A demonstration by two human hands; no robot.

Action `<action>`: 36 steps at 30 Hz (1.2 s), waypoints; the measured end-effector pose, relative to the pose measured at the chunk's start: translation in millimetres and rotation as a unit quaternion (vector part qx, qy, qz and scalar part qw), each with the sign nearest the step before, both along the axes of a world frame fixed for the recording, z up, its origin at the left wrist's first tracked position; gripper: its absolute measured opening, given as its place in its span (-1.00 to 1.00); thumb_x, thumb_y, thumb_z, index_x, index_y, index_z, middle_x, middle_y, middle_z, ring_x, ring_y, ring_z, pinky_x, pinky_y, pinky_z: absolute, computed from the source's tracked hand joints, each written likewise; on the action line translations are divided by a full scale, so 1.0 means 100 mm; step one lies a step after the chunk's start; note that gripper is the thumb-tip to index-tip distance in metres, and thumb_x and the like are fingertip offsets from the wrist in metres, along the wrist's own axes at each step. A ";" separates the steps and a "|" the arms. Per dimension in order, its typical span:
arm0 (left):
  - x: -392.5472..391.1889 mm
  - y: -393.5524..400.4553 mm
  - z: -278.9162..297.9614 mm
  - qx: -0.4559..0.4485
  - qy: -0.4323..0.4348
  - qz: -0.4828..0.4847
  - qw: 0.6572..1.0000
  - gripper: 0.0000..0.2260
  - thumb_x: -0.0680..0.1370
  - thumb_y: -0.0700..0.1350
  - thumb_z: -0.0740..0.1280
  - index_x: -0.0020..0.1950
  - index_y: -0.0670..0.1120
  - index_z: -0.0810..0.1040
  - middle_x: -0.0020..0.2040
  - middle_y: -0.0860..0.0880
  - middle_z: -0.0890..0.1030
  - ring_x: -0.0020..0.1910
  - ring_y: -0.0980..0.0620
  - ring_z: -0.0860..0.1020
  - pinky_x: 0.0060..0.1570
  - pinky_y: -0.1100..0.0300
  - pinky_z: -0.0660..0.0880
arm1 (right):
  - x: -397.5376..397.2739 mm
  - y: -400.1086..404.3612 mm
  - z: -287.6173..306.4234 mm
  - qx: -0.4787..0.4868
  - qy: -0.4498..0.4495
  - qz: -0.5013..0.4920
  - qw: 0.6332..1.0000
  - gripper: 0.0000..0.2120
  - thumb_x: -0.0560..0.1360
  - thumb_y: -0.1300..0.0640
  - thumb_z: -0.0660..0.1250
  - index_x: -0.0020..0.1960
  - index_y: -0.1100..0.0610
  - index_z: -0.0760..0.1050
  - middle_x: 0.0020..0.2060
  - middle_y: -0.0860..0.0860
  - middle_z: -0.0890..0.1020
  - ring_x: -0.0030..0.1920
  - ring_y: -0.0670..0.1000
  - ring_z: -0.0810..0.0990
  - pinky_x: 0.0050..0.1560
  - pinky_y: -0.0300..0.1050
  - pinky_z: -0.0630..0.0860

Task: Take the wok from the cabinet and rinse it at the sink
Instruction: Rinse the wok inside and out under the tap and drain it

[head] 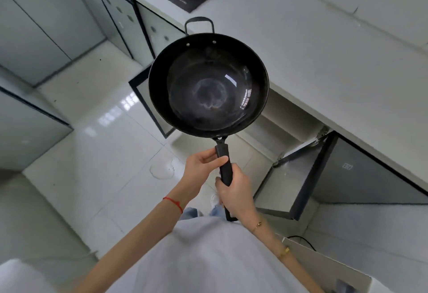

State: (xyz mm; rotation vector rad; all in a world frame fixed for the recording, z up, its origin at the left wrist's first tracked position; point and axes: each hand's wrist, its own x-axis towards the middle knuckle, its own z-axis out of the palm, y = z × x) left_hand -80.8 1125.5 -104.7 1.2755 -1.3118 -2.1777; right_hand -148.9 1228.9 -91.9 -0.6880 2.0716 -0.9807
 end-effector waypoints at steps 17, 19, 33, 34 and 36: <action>0.85 -1.30 0.13 -0.034 0.008 0.318 0.948 -0.73 0.46 -0.27 0.47 0.14 -0.11 0.66 -0.10 0.12 0.73 -0.08 0.24 0.68 -0.11 0.44 0.53 | 0.41 -1.87 0.08 -0.032 -0.009 0.289 0.957 -0.87 0.49 0.28 0.32 -0.14 0.12 0.39 -0.40 0.05 0.46 -0.56 -0.04 0.49 -0.54 -0.19 0.47; 1.06 -1.61 0.12 -0.037 0.006 0.337 0.941 -0.74 0.46 -0.26 0.48 0.14 -0.11 0.66 -0.09 0.11 0.73 -0.08 0.24 0.68 -0.12 0.45 0.53 | 0.60 -2.25 0.07 -0.030 -0.009 0.307 0.951 -0.89 0.48 0.28 0.31 -0.13 0.16 0.39 -0.38 0.09 0.46 -0.52 0.04 0.51 -0.55 -0.21 0.45; 2.75 -4.05 0.20 -0.065 -0.007 0.357 0.932 -0.72 0.45 -0.25 0.48 0.16 -0.16 0.67 0.04 -0.04 0.72 0.08 0.07 0.67 0.13 0.25 0.54 | 2.24 -4.73 0.20 -0.049 -0.001 0.334 0.941 -0.92 0.48 0.29 0.31 -0.08 0.27 0.42 -0.40 0.06 0.46 -0.60 -0.10 0.47 -0.57 -0.31 0.37; 2.80 -4.20 0.19 -0.064 -0.005 0.358 0.932 -0.71 0.45 -0.25 0.48 0.17 -0.17 0.66 0.05 -0.05 0.72 0.09 0.06 0.67 0.13 0.24 0.54 | 2.29 -4.88 0.21 -0.051 0.002 0.336 0.941 -0.92 0.48 0.30 0.32 -0.07 0.29 0.43 -0.39 0.07 0.47 -0.58 -0.13 0.47 -0.57 -0.36 0.35; 2.88 -4.52 0.17 -0.058 -0.002 0.360 0.931 -0.71 0.45 -0.26 0.48 0.18 -0.18 0.65 0.06 -0.06 0.72 0.08 0.07 0.67 0.09 0.28 0.55 | 2.37 -5.19 0.20 -0.053 0.005 0.338 0.939 -0.91 0.48 0.31 0.32 -0.04 0.31 0.45 -0.35 0.10 0.49 -0.53 -0.19 0.49 -0.56 -0.40 0.35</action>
